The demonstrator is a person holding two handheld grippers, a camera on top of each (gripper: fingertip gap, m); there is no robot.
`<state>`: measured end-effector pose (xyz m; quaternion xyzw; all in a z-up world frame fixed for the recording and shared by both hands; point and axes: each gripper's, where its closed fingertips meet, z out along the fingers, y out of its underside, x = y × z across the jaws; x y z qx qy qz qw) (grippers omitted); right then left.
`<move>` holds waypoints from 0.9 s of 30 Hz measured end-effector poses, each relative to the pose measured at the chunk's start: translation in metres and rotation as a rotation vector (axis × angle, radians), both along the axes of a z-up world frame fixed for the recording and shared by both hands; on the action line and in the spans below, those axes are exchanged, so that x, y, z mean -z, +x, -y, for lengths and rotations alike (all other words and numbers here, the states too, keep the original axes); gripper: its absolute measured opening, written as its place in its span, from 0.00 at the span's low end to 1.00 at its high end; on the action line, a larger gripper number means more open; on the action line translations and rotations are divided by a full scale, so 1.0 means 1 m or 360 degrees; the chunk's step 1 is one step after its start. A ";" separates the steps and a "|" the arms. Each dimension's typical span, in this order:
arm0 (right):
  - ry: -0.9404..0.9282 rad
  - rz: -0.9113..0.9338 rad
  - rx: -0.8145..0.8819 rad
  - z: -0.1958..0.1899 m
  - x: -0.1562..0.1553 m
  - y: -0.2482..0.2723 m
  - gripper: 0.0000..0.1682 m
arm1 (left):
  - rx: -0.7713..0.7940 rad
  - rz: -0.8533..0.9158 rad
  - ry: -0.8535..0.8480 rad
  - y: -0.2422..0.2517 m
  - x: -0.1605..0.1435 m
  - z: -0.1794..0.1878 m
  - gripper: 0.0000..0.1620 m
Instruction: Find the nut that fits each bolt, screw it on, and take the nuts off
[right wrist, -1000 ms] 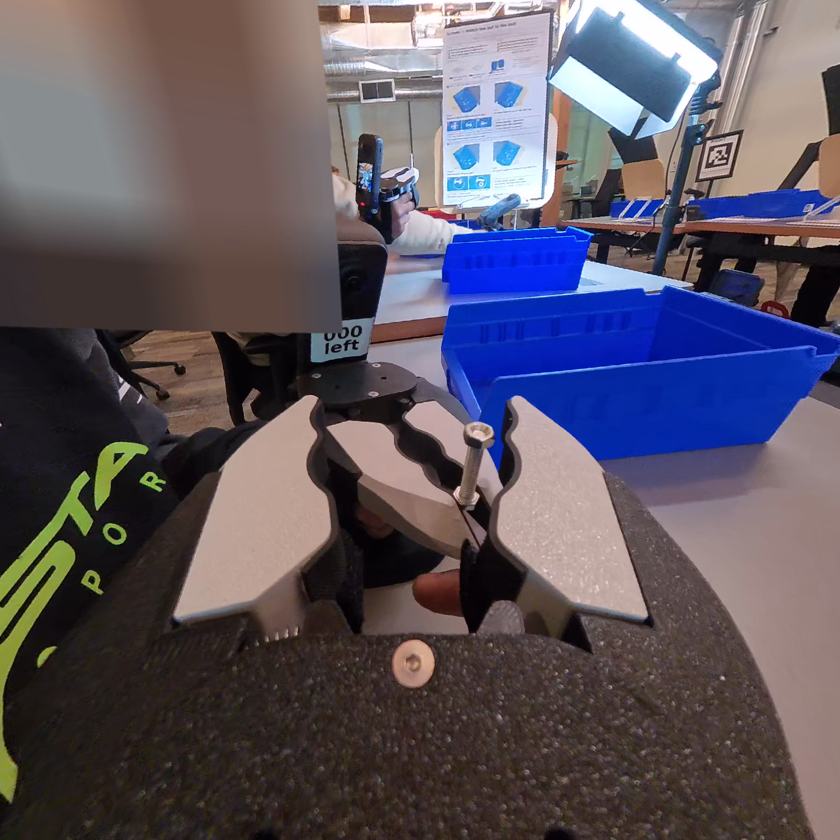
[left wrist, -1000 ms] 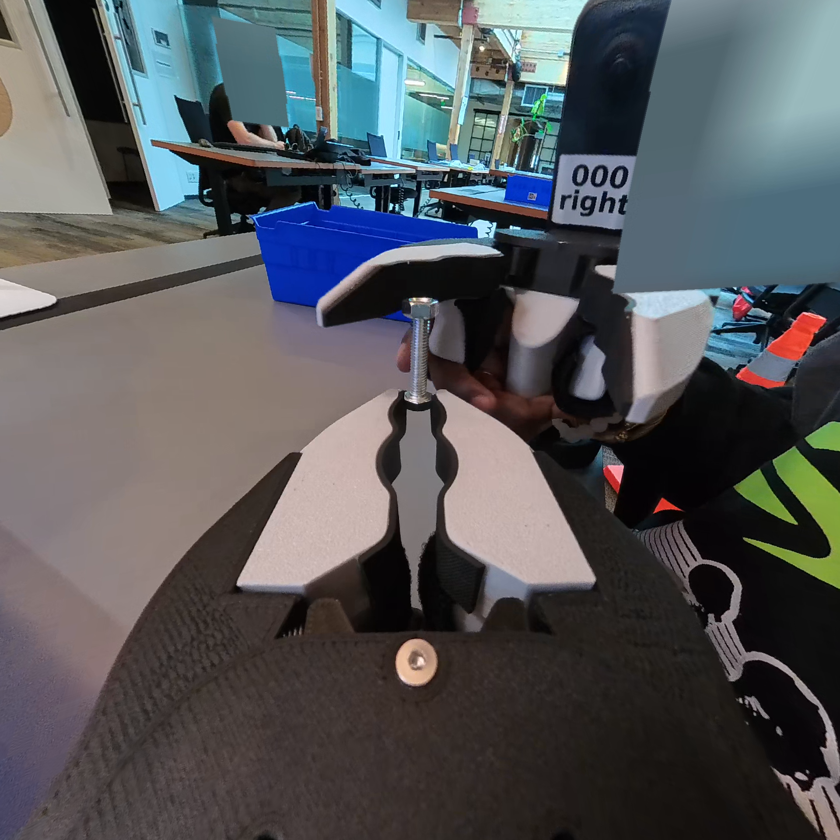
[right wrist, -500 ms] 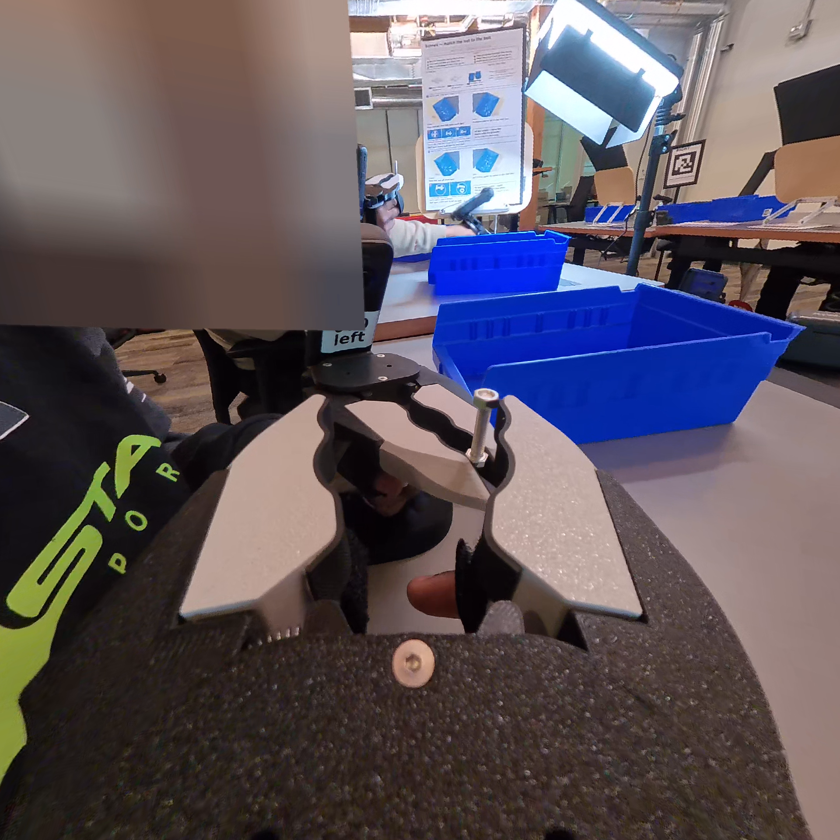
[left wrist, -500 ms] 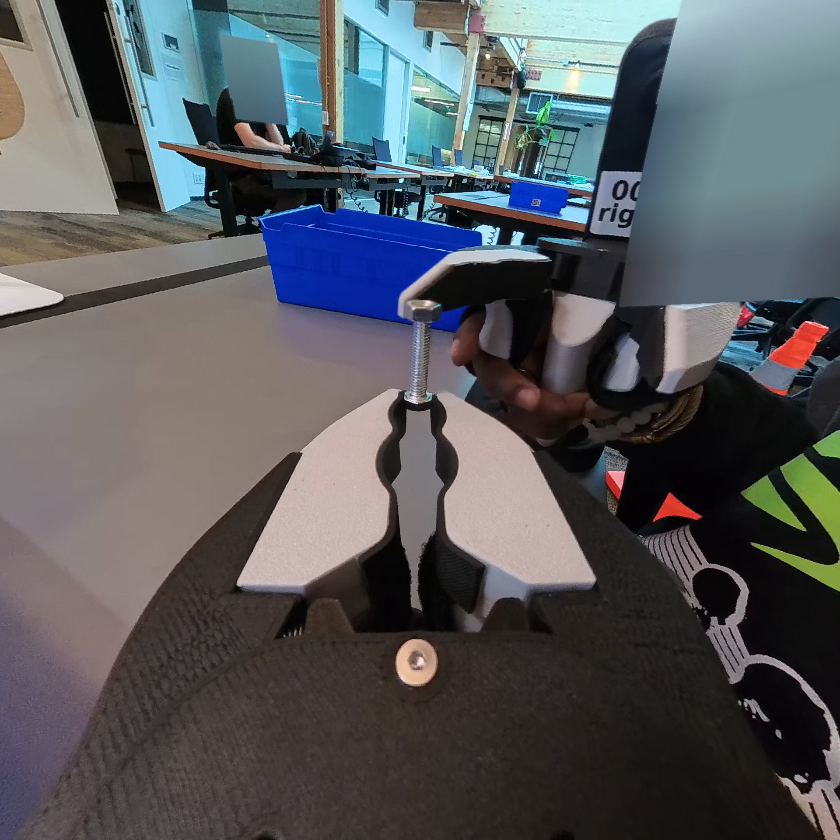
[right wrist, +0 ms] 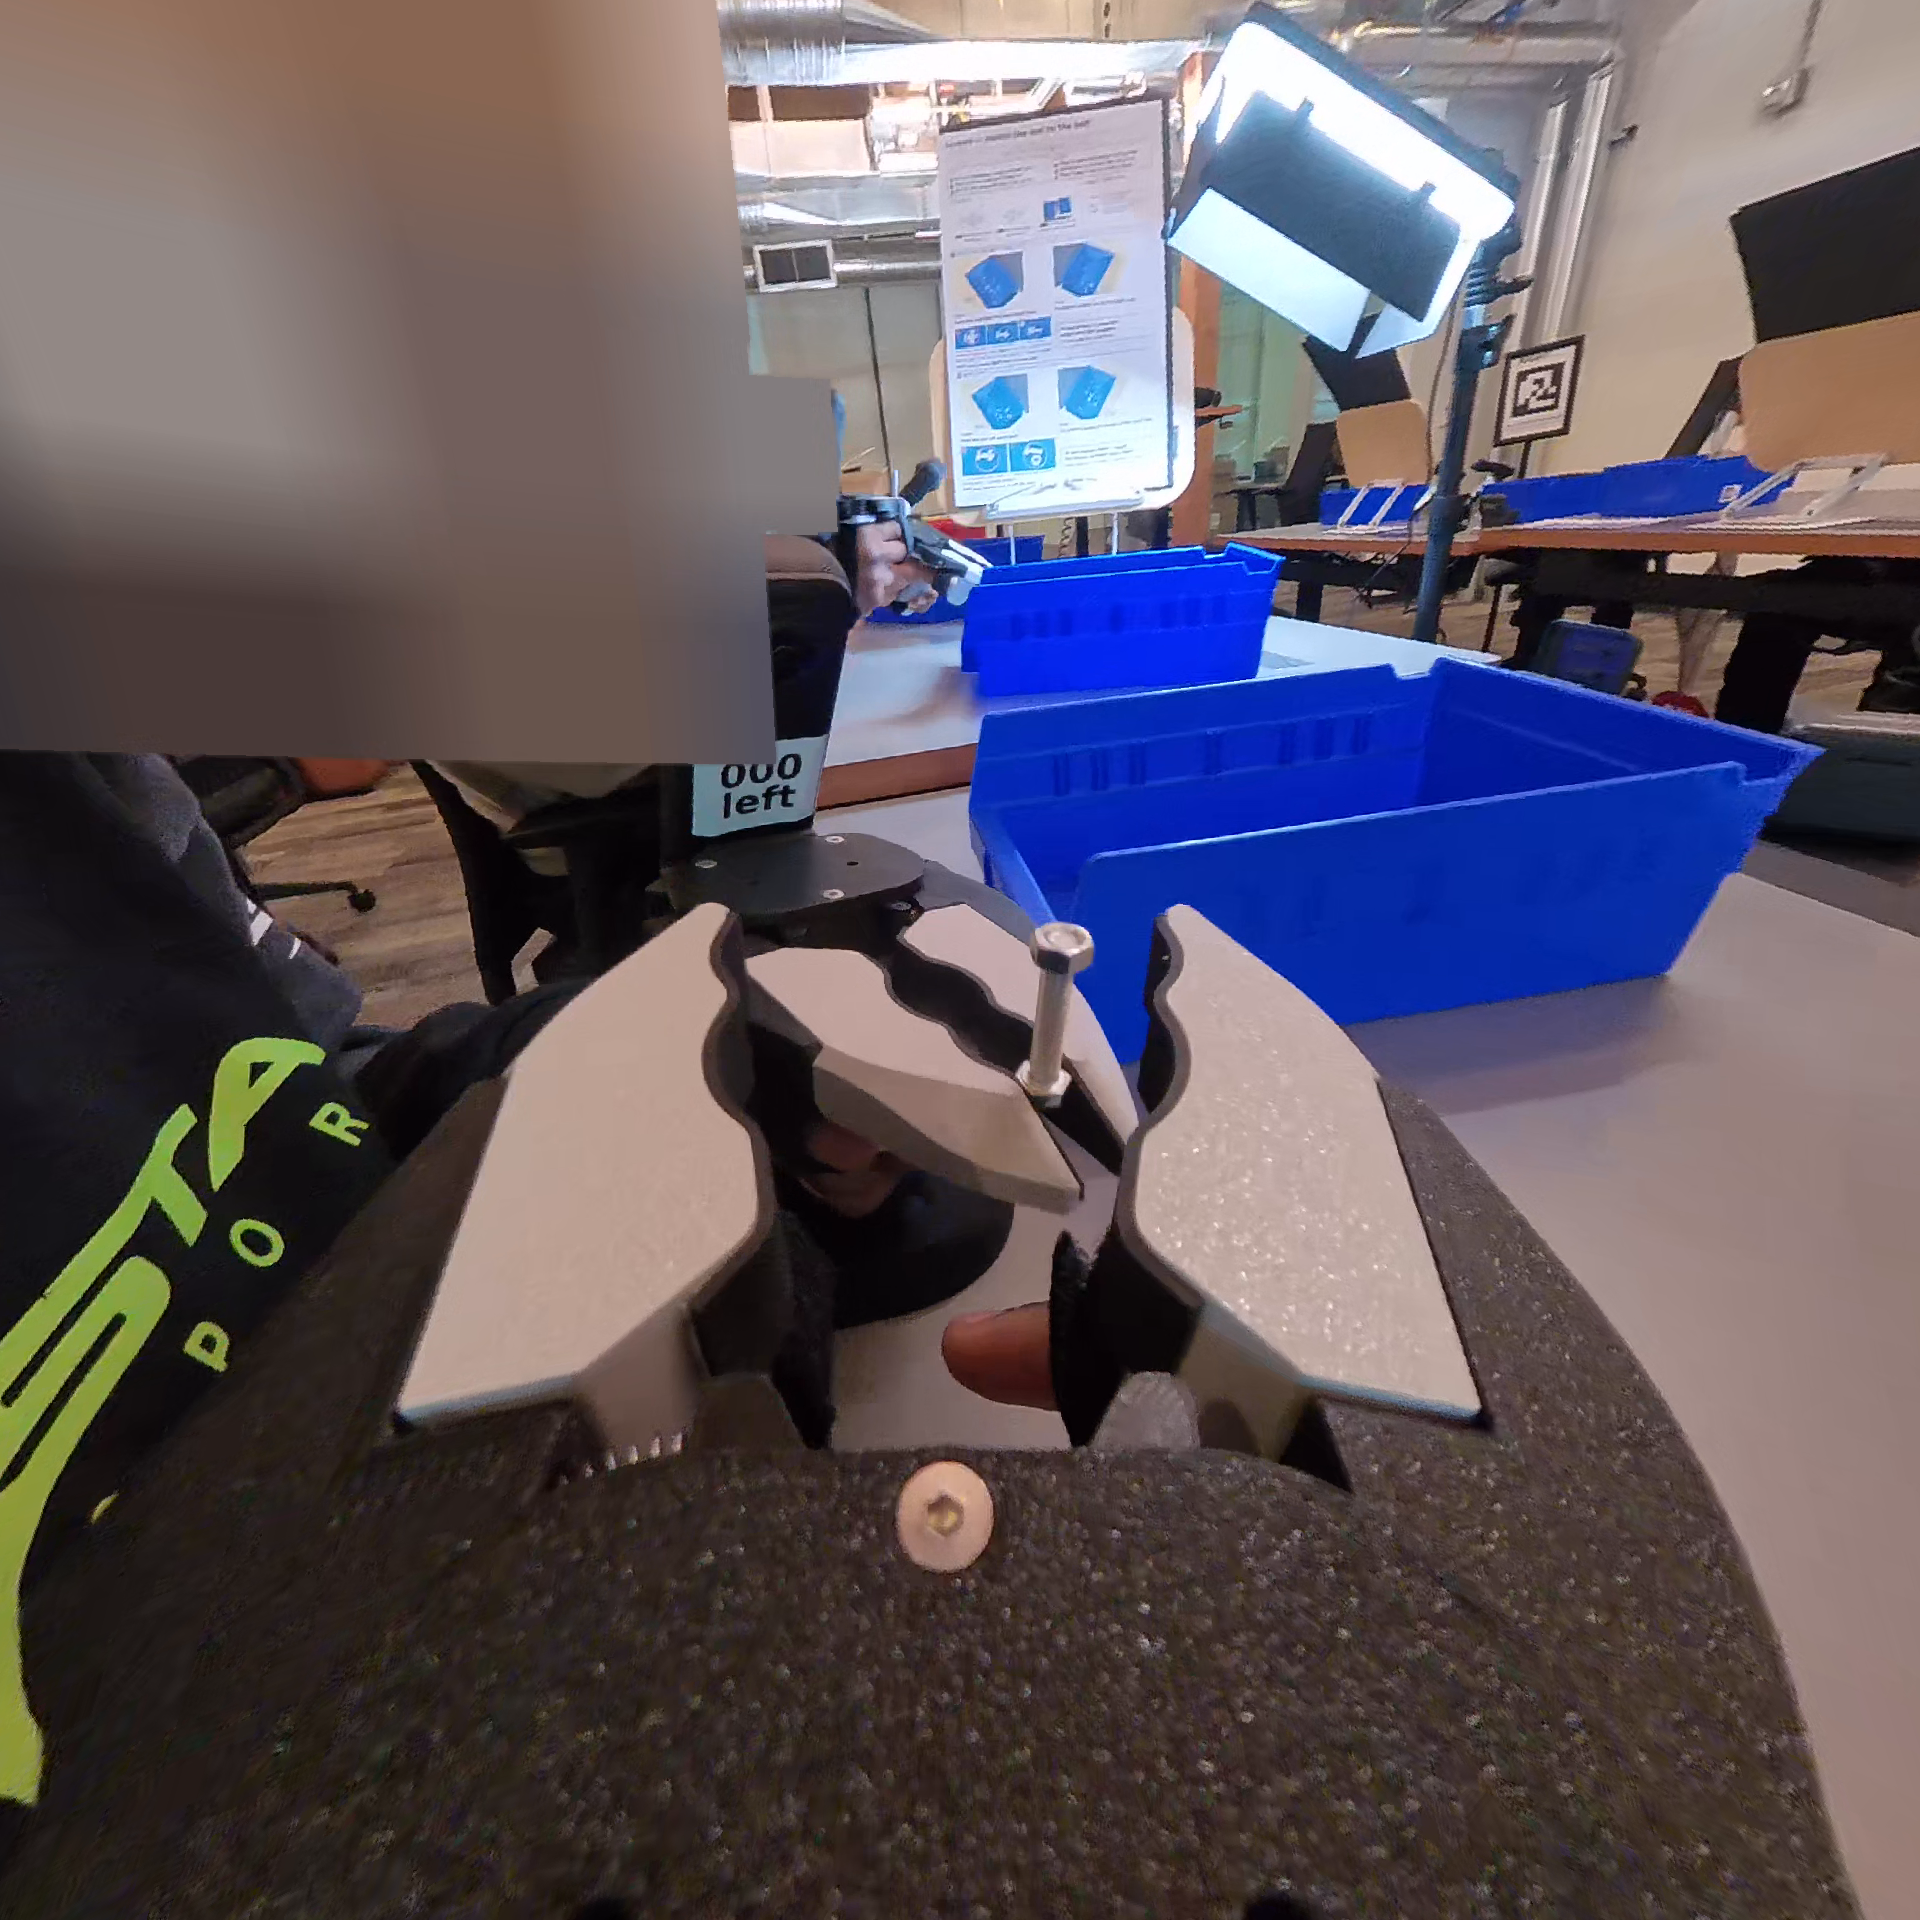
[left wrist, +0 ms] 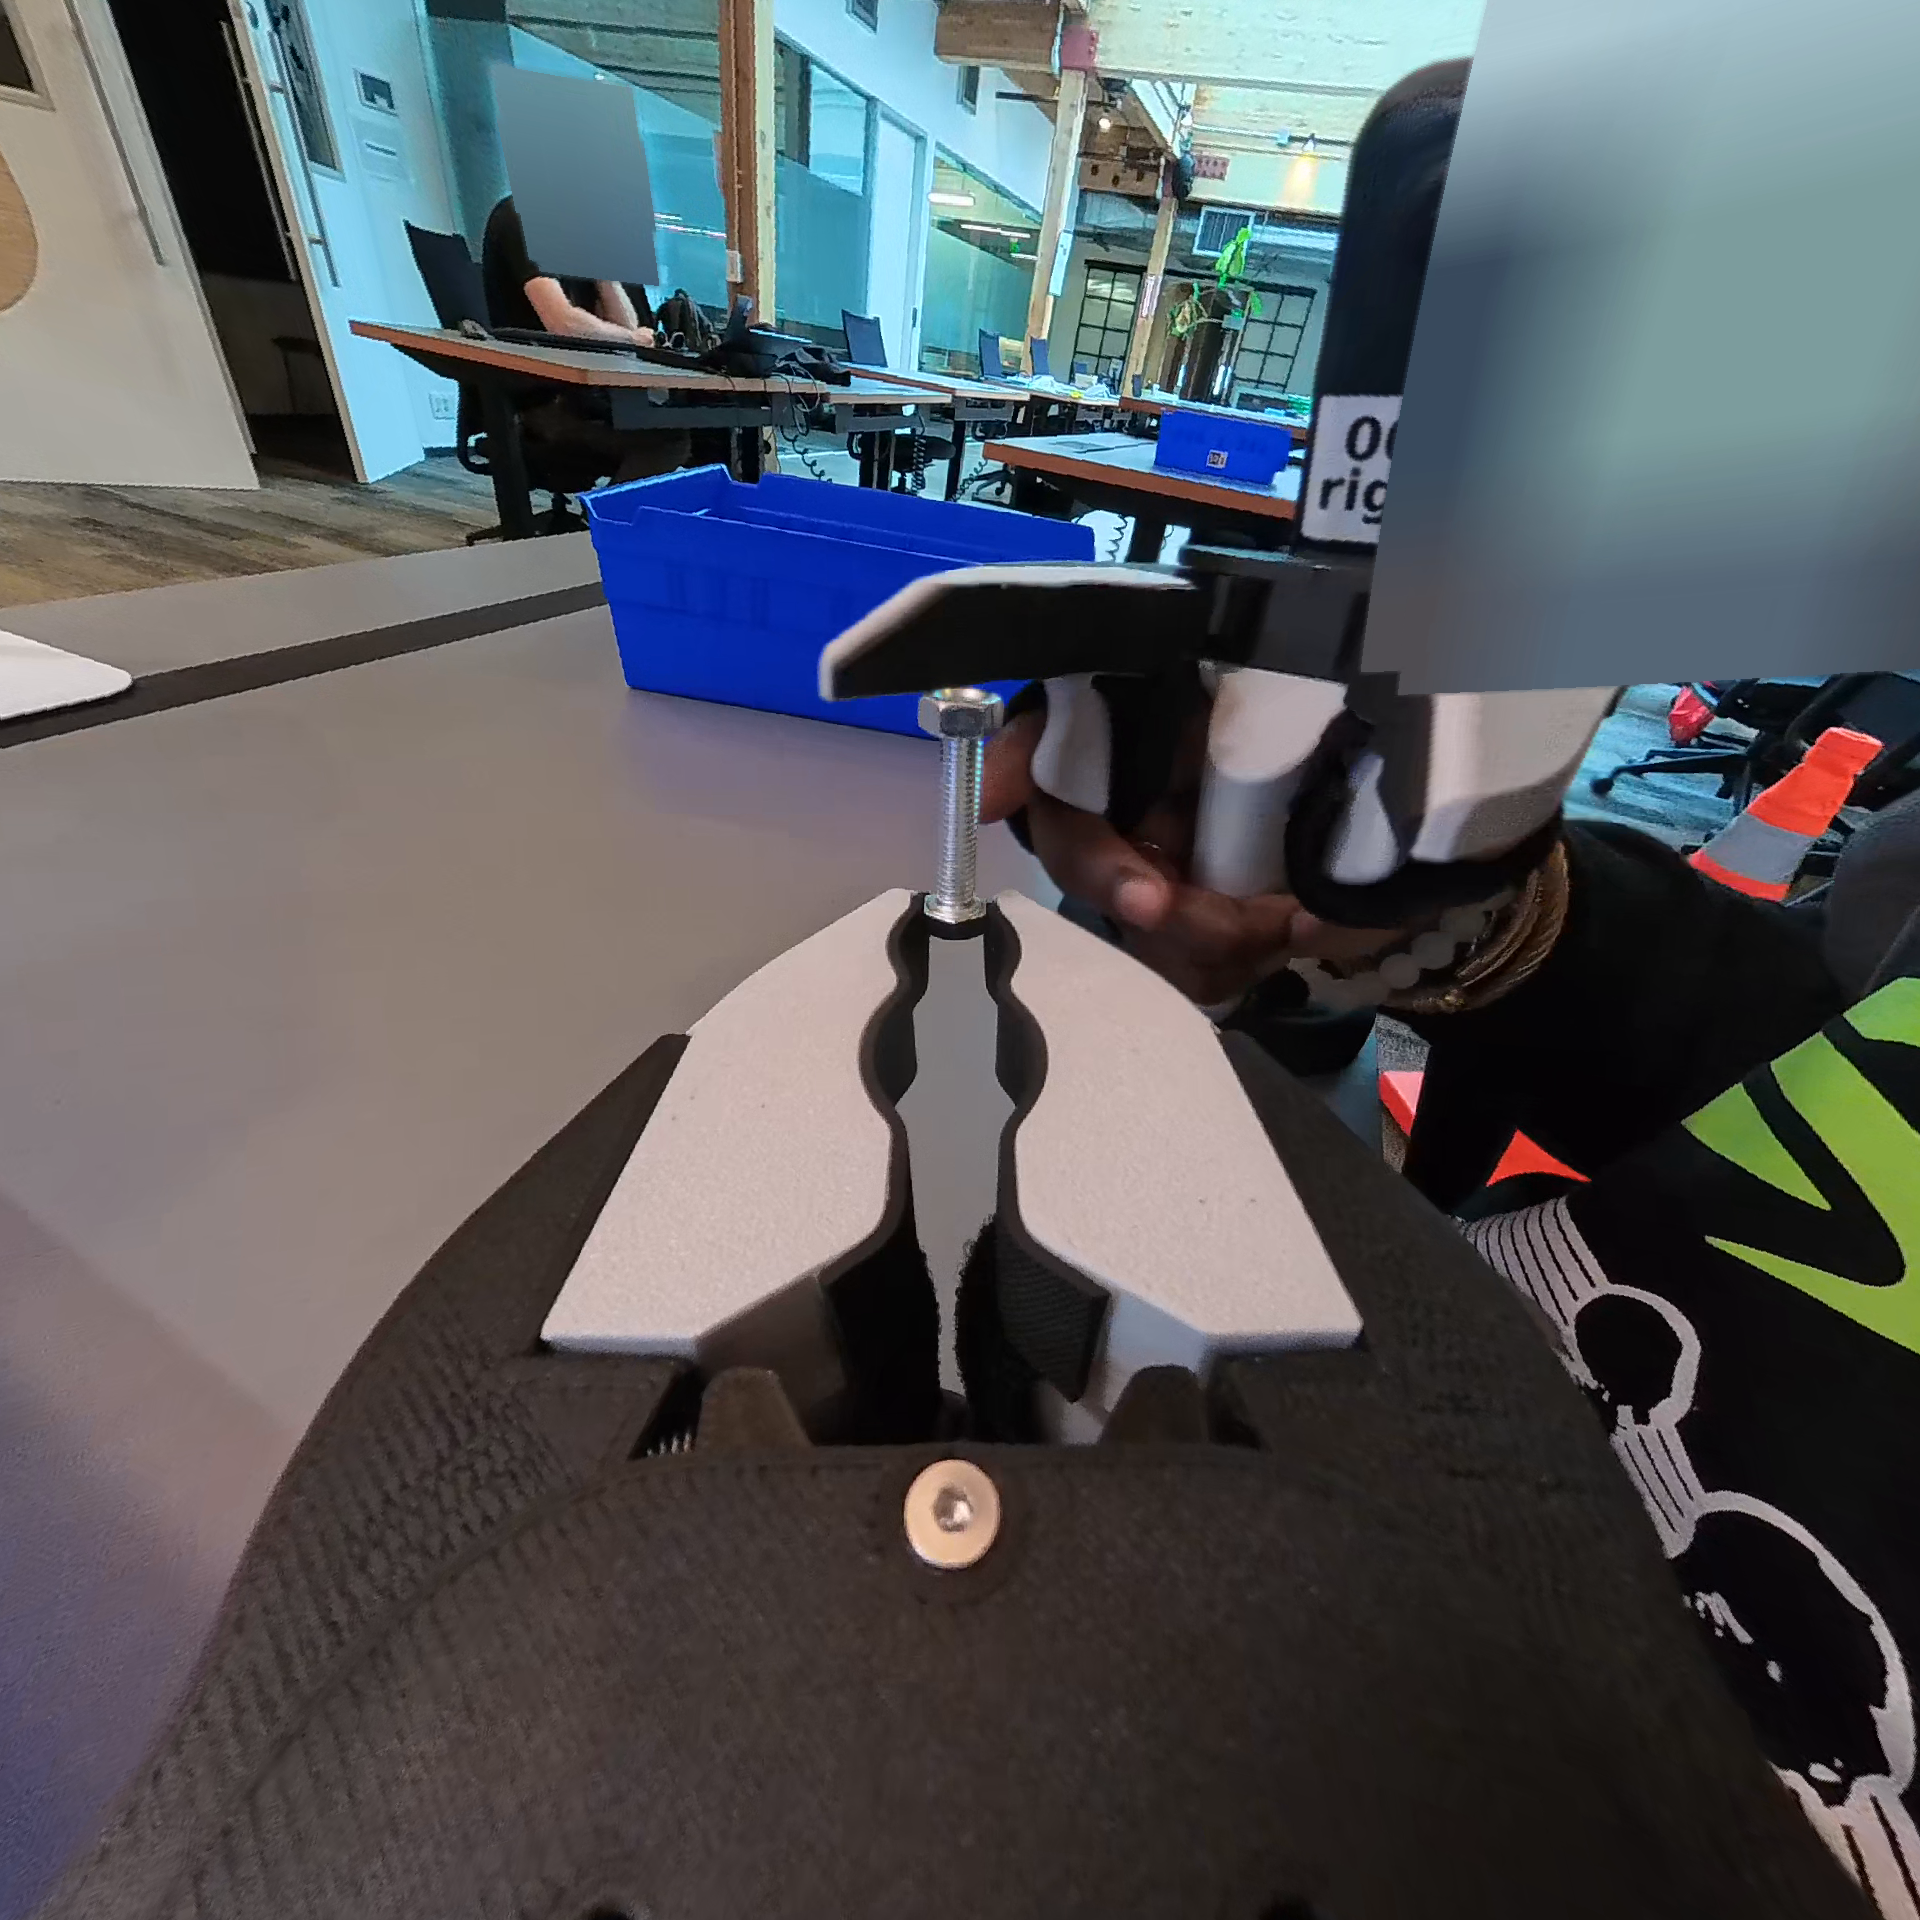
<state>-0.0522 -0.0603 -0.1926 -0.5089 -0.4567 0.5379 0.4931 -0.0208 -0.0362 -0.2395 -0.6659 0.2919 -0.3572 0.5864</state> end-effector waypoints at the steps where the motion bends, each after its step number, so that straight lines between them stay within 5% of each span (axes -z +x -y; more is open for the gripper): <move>1: 0.0008 0.0010 -0.0015 0.001 0.001 -0.004 0.44 | 0.0001 -0.0006 0.0001 0.000 0.000 0.000 0.06; 27: 0.0013 0.0033 -0.0006 0.008 0.004 0.005 0.39 | -0.0007 0.0010 -0.0007 -0.001 0.000 -0.001 0.06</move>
